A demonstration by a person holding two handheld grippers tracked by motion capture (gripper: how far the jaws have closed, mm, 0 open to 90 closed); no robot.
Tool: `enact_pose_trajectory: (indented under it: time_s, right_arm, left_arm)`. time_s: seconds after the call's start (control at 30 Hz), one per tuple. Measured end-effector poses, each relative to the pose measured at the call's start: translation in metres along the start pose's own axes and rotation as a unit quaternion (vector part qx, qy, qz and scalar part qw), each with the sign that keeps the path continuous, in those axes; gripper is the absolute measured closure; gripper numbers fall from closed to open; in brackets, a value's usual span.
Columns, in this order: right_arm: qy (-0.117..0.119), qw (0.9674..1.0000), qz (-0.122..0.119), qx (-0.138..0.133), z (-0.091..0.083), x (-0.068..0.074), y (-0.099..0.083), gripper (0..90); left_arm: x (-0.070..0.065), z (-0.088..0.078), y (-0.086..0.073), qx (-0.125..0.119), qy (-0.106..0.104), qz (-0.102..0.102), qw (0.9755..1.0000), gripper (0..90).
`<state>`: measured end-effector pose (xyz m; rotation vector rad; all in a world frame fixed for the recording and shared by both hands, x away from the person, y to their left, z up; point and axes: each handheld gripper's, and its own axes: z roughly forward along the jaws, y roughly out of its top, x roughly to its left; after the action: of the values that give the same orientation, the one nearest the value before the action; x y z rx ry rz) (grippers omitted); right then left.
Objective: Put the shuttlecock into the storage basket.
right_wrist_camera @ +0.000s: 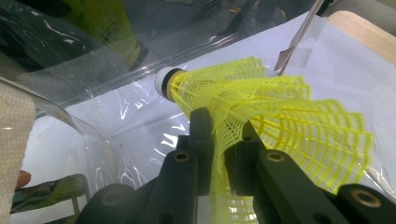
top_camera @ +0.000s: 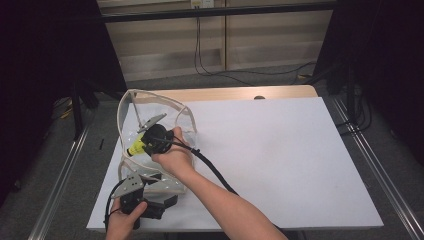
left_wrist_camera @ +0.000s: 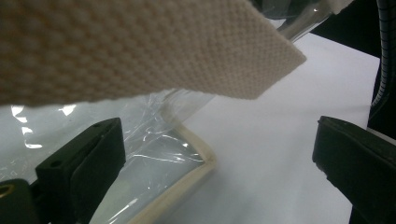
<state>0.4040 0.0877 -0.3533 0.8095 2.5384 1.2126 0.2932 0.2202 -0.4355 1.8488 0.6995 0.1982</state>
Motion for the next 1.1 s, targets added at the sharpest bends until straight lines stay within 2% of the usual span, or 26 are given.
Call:
enact_pose_trajectory:
  time_s: [0.43,0.67,0.7,0.83,0.9,1.0,1.03,1.1]
  right_arm:
    - [-0.004,1.0000,0.009,0.001,0.0000,-0.0024,-0.0029,82.8]
    - [-0.008,0.9999,0.007,0.005,0.0017,-0.0034,-0.0039,82.8]
    - [-0.008,0.9999,0.008,0.005,0.0019,-0.0032,-0.0039,82.8]
    - [-0.010,0.9999,0.005,0.008,0.0028,-0.0043,-0.0042,82.7]
    - [-0.010,0.9999,0.003,0.010,0.0033,-0.0038,-0.0043,82.7]
    - [-0.012,0.9999,0.002,0.010,0.0042,-0.0044,-0.0045,82.7]
    - [-0.014,0.9999,0.003,0.009,0.0048,-0.0049,-0.0047,82.7]
    - [-0.014,0.9998,0.003,0.013,0.0059,-0.0055,-0.0051,82.7]
  left_arm:
    - [0.0000,-0.0002,0.0000,0.002,-0.002,0.000,1.0000,2.5]
    - [-0.0001,0.0000,-0.0001,0.000,-0.002,0.000,1.0000,2.5]
    - [0.0008,-0.0001,-0.0001,0.000,-0.009,0.001,1.0000,2.5]
    - [0.0000,-0.0001,-0.0001,-0.001,-0.002,0.000,1.0000,2.6]
    - [0.0011,-0.0002,0.0000,0.000,-0.010,0.001,0.9999,2.6]
    - [0.0010,-0.0002,-0.0001,0.000,-0.009,0.001,1.0000,2.7]
    - [0.0001,-0.0001,-0.0001,-0.001,-0.002,0.000,1.0000,2.7]
    - [0.0007,-0.0008,0.0002,0.003,-0.005,0.002,1.0000,2.7]
